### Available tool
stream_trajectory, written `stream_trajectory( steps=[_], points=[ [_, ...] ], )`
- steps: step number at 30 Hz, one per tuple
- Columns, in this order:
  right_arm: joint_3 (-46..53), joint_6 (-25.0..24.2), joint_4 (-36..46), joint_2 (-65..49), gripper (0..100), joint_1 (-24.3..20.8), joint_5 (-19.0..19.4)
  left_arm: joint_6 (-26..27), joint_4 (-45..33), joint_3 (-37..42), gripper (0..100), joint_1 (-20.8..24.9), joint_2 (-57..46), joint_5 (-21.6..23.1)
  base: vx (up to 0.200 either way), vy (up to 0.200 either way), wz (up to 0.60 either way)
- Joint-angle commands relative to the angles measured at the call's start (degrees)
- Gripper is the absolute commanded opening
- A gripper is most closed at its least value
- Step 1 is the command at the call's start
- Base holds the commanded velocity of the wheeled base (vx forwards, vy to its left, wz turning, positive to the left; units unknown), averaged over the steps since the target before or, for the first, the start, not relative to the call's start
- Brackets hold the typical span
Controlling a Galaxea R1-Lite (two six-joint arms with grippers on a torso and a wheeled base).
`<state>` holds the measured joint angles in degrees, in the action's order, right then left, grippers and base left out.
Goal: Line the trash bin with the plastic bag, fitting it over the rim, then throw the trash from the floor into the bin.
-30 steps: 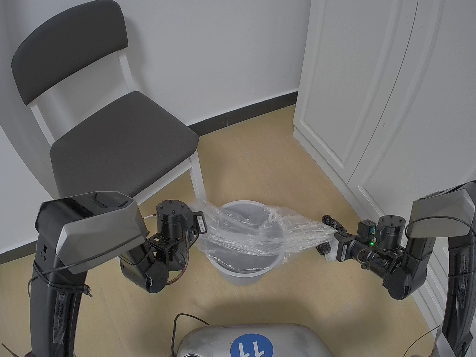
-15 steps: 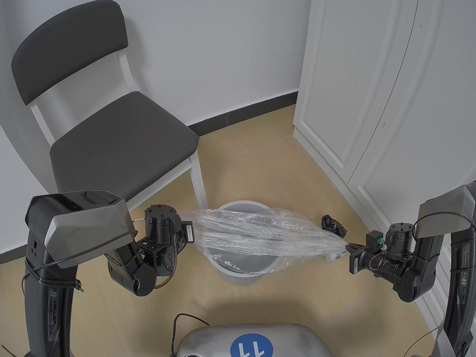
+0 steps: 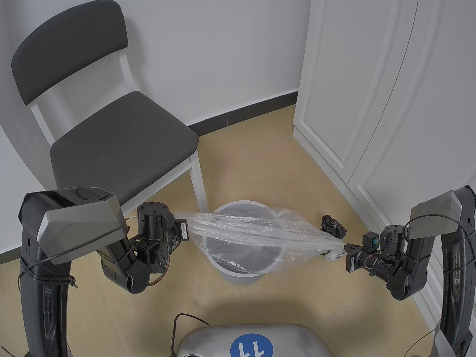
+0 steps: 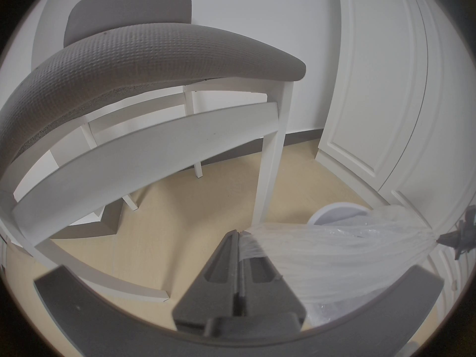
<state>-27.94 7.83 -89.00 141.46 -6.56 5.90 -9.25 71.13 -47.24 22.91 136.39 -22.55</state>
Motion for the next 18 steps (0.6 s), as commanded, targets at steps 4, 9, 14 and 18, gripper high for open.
stream_trajectory(
  steps=[4, 9, 14, 18],
  points=[
    [-6.42, -9.94, -1.00, 0.75, 0, -4.25, -4.58, -3.40, 0.06, -4.44, 0, -0.76, 0.72, -0.04, 0.000, 0.000, 0.00],
    [-12.75, -19.87, -1.00, 0.75, 0, -9.79, -11.53, -7.89, 0.32, -7.61, 0, -0.41, 0.63, -0.04, 0.000, 0.000, 0.00],
    [-18.38, -23.56, -1.00, 1.80, 0, -10.14, -15.13, -12.19, 0.15, -10.07, 0, 0.38, 0.98, -0.04, 0.000, 0.000, 0.00],
    [-21.81, -25.76, -1.00, 1.80, 0, -8.91, -16.71, -14.83, 0.24, -11.65, 0, 1.79, 2.57, -0.12, 0.000, 0.000, 0.00]
  ],
)
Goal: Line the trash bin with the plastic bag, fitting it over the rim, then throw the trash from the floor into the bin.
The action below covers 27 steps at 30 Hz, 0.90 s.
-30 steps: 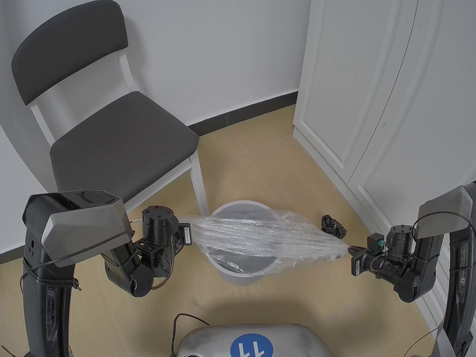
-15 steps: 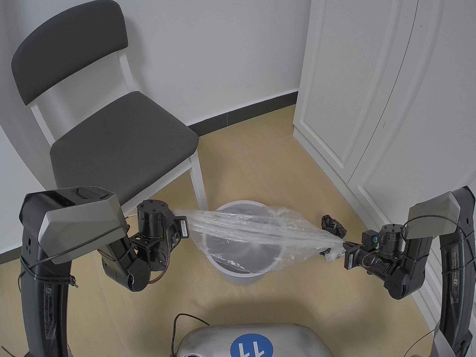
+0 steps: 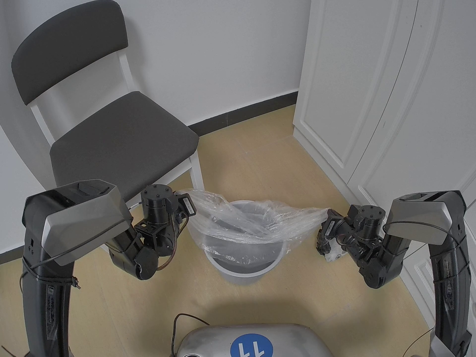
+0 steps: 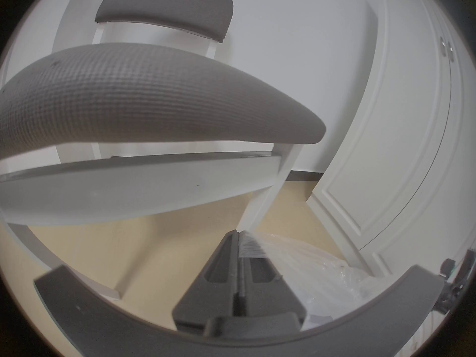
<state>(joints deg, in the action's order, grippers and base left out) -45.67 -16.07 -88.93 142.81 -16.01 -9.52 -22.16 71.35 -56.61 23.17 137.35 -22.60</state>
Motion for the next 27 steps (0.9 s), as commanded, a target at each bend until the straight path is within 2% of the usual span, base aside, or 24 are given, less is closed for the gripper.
stream_trajectory(
  steps=[1, 13, 24, 27],
  points=[
    [-4.70, -2.30, -1.07, 0.45, 0, 0.63, -1.47, -2.18, 0.02, -2.63, 0, 1.70, 1.96, -0.07, 0.000, 0.000, 0.00],
    [-9.18, -5.82, -1.07, 3.44, 0, 0.89, -2.17, -7.72, 0.37, -6.40, 0, 3.28, 6.97, -0.51, 0.000, 0.000, 0.00],
    [-8.65, -5.73, -1.07, 4.58, 0, 0.80, -1.99, -7.28, 0.81, -6.67, 0, 5.83, 9.95, -1.22, 0.000, 0.000, 0.00],
    [-7.68, -5.20, -1.07, 4.32, 0, 0.89, -2.08, -4.91, 0.28, -6.32, 0, 5.65, 10.13, -2.10, 0.000, 0.000, 0.00]
  ],
)
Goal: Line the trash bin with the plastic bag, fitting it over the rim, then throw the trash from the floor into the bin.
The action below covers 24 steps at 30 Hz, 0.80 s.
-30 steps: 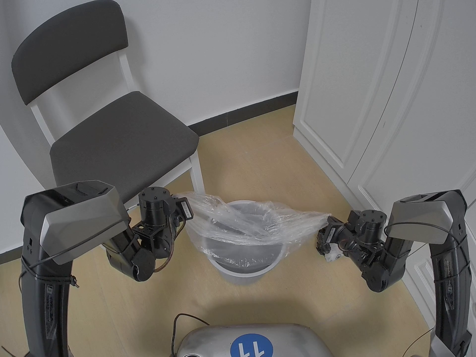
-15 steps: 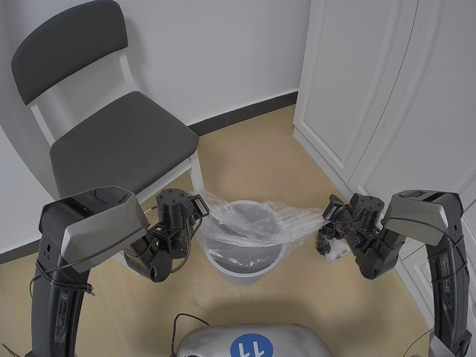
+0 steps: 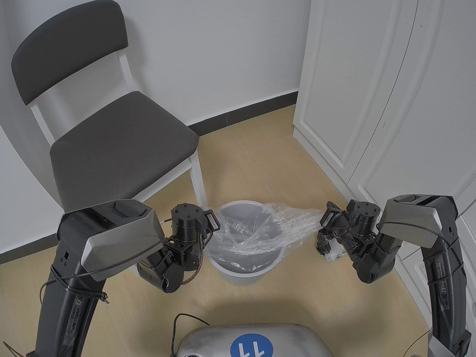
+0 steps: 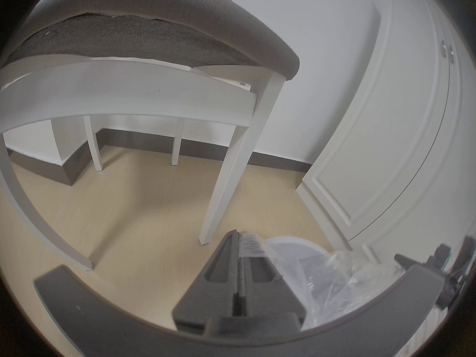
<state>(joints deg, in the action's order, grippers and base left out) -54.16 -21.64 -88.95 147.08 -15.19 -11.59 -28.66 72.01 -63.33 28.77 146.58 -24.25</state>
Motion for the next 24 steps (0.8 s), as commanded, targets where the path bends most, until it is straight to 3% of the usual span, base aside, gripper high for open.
stream_trajectory(
  steps=[1, 4, 5, 6, 12, 15, 24],
  points=[
    [1.60, 0.63, -1.05, -0.30, 0, 0.07, 0.17, 3.00, -0.20, 0.93, 0, -0.21, 0.55, -0.45, 0.000, 0.000, 0.00],
    [2.40, 0.81, -1.05, -0.65, 0, 0.07, 0.34, 4.31, 0.06, 1.46, 0, -0.29, 0.20, -0.54, 0.000, 0.000, 0.00],
    [5.65, 1.86, -1.05, -3.29, 0, -0.10, 0.61, 8.09, 0.15, 4.88, 0, -0.64, -3.14, -1.94, 0.000, 0.000, 0.00],
    [6.17, 2.30, -1.05, -3.73, 0, -0.02, 0.61, 8.62, 0.15, 5.59, 0, -0.73, -3.85, -2.03, 0.000, 0.000, 0.00],
    [14.79, 9.16, -1.05, -7.51, 0, 0.16, 4.39, 13.98, -1.70, 16.31, 0, -1.26, -14.13, 0.69, 0.000, 0.000, 0.00],
    [17.42, 11.18, -1.05, -7.51, 0, 0.16, 5.88, 14.51, -4.33, 19.30, 0, -1.26, -16.94, 3.07, 0.000, 0.000, 0.00],
    [23.23, 15.84, -1.05, -10.76, 0, -0.10, 6.41, 14.69, -12.24, 21.49, 0, -1.44, -21.34, 3.50, 0.000, 0.000, 0.00]
  ],
)
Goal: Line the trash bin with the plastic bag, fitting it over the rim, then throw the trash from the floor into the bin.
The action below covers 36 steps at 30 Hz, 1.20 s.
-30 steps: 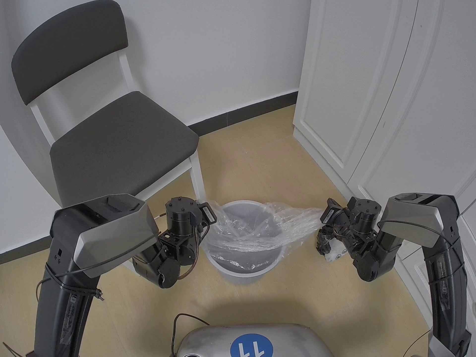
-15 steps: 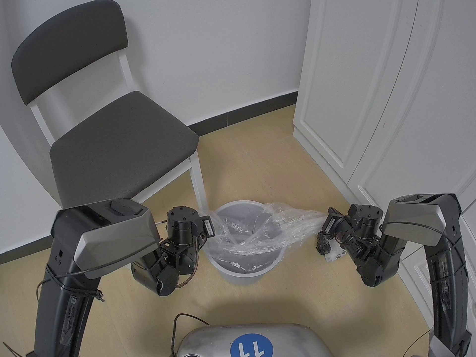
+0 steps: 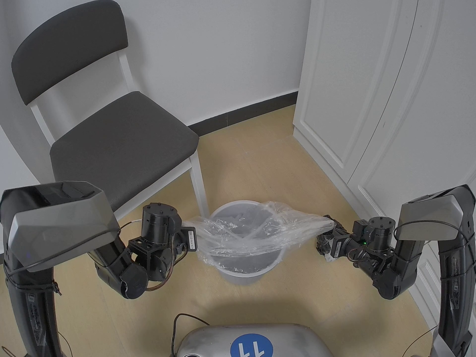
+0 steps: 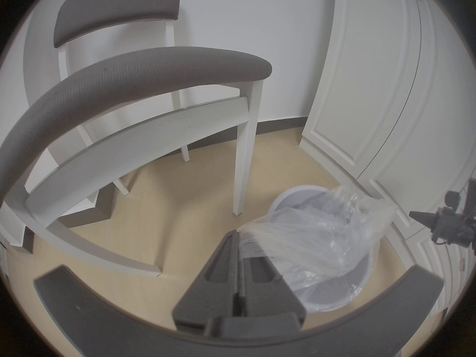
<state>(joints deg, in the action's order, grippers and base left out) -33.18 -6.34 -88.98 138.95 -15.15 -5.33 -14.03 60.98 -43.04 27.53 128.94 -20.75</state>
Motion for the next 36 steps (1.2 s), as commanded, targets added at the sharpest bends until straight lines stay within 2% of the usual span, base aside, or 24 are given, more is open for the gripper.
stream_trajectory(
  steps=[1, 5, 11, 23, 32, 36],
  points=[
    [4.00, 1.77, -1.02, -3.68, 0, -0.23, 0.84, 0.23, -3.23, 1.91, 0, -0.28, -4.49, 0.18, 0.000, 0.000, 0.00],
    [7.87, 4.84, -1.02, -5.18, 0, -0.32, 2.60, 1.64, -6.40, 3.23, 0, -0.72, -4.93, 1.15, 0.000, 0.000, 0.00],
    [11.65, 8.98, -1.02, -5.62, 0, -1.46, 2.95, 4.98, -6.22, 5.87, 0, -0.90, -5.28, 1.15, 0.000, 0.000, 0.00],
    [12.09, 8.71, -1.02, -5.79, 0, -4.89, 2.60, 4.10, -6.31, 6.22, 0, -0.19, -11.61, 2.38, 0.000, 0.000, 0.00],
    [11.47, 7.92, -1.02, -5.27, 0, -6.56, 2.51, 0.50, -5.78, 5.16, 0, 1.48, -13.28, 2.38, 0.000, 0.000, 0.00],
    [11.30, 5.99, -1.02, -5.71, 0, -7.79, 2.51, -0.56, -5.52, 4.90, 0, 2.27, -13.19, 2.47, 0.000, 0.000, 0.00]
  ],
)
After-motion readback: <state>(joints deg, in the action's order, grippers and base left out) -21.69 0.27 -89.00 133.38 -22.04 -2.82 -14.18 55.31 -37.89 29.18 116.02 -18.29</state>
